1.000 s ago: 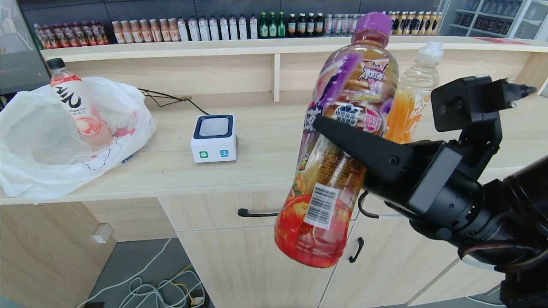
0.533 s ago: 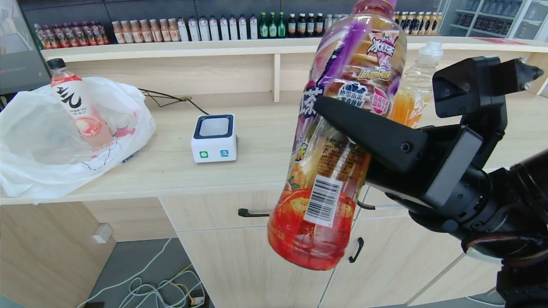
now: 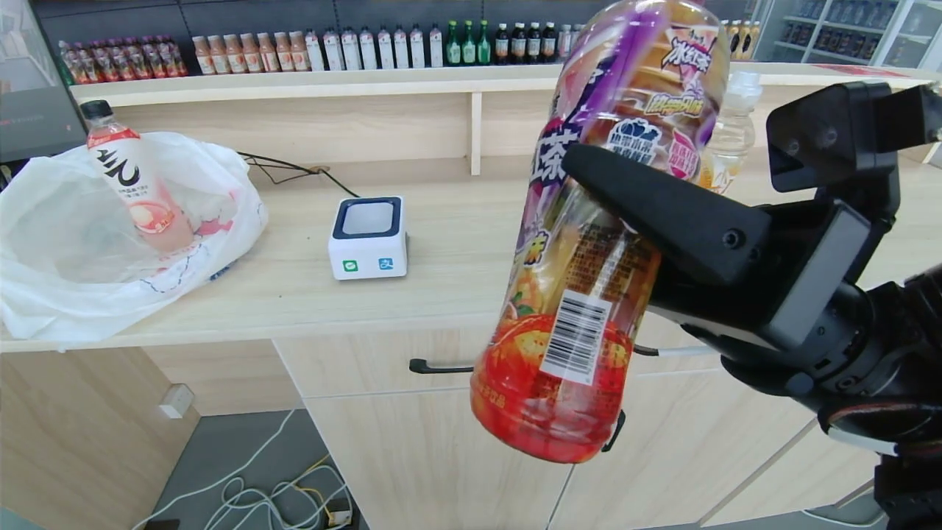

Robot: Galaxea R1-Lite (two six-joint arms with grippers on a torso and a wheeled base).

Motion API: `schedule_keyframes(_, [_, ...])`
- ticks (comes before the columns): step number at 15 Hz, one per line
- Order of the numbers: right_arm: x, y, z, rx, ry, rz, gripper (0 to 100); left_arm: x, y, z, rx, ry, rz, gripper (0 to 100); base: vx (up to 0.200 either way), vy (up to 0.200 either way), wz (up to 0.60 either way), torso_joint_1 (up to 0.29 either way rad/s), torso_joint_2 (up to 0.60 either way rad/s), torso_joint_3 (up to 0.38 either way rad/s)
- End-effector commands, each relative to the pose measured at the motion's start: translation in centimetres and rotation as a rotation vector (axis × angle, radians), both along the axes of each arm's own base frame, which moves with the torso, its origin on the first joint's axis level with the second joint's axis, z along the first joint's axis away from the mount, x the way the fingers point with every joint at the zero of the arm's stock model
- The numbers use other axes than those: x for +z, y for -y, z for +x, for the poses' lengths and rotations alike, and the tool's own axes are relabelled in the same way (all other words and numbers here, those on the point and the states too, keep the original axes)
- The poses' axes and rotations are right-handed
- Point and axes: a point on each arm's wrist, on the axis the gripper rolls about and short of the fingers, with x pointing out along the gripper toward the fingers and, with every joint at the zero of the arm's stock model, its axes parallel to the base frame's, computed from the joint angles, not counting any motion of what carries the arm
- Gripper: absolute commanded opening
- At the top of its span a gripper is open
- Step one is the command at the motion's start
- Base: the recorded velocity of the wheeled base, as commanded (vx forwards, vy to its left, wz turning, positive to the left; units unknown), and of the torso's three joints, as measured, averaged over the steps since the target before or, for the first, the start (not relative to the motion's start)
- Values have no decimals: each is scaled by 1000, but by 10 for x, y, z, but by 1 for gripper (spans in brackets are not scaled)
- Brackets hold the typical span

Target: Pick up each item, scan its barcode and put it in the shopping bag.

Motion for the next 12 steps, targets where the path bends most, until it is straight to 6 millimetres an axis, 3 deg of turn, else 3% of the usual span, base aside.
schedule_keyframes(1, [6, 4, -6, 3, 19, 18, 0, 0, 0, 0, 0, 0, 0, 100, 0, 0, 0, 0, 0, 0])
schedule_keyframes(12, [0, 3, -11, -74, 109, -17, 0, 0, 0, 0, 1, 0, 0, 100, 0, 0, 0, 0, 0, 0])
